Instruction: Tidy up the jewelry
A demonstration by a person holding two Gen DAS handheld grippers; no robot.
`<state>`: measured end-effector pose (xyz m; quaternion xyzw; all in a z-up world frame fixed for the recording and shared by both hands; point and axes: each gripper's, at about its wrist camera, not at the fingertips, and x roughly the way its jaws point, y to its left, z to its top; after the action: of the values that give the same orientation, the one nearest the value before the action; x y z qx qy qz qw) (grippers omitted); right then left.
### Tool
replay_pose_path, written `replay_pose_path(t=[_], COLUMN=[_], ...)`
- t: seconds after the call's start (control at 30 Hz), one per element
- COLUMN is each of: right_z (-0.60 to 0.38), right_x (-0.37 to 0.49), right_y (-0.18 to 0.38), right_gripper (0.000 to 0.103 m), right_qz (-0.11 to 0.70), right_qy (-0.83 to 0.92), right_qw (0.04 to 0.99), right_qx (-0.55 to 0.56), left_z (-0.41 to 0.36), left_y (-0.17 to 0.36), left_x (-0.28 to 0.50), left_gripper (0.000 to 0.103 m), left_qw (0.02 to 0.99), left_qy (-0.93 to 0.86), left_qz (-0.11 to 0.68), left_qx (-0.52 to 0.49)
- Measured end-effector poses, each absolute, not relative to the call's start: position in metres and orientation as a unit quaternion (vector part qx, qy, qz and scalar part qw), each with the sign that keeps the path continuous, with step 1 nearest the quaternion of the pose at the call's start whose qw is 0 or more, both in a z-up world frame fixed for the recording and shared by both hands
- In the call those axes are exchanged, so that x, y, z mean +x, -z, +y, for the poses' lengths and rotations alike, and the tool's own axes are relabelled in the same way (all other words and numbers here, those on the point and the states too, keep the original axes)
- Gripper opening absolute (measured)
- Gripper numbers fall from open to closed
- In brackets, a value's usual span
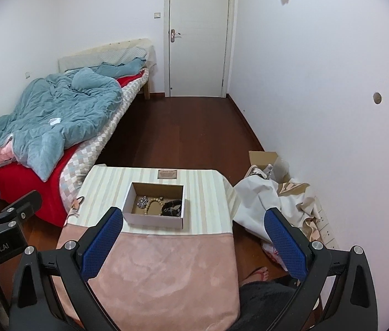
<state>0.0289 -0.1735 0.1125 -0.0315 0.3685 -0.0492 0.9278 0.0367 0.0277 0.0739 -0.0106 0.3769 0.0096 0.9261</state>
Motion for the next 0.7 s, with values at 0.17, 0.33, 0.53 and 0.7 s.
replay_pose_path(t=[0.17, 0.33, 0.53, 0.7], right_z=[-0.177, -0.176, -0.180, -0.183], right_x=[0.062, 0.090, 0.119, 0.133], right_y=[-0.101, -0.086, -0.061, -0.048], right_gripper=[0.103, 0.103, 0.103, 0.103], right_qz=[0.378, 0.396, 0.423, 0.434], right_qy=[0.059, 0.058, 0.063, 0.069], right_qw=[0.924, 0.916, 0.904, 0.898], right_qx=[-0.031, -0.030, -0.031, -0.036], left_z=[0.025, 0.021, 0.017, 0.011], left_y=[-0.067, -0.055, -0.039, -0.025], left_x=[0.063, 0.091, 0.117, 0.132], left_gripper=[0.103, 0.103, 0.103, 0.103], left_qw=[0.922, 0.914, 0.905, 0.897], left_qy=[-0.013, -0.019, -0.020, -0.019], left_qz=[0.387, 0.404, 0.425, 0.441], left_qx=[-0.006, 0.004, 0.001, 0.007])
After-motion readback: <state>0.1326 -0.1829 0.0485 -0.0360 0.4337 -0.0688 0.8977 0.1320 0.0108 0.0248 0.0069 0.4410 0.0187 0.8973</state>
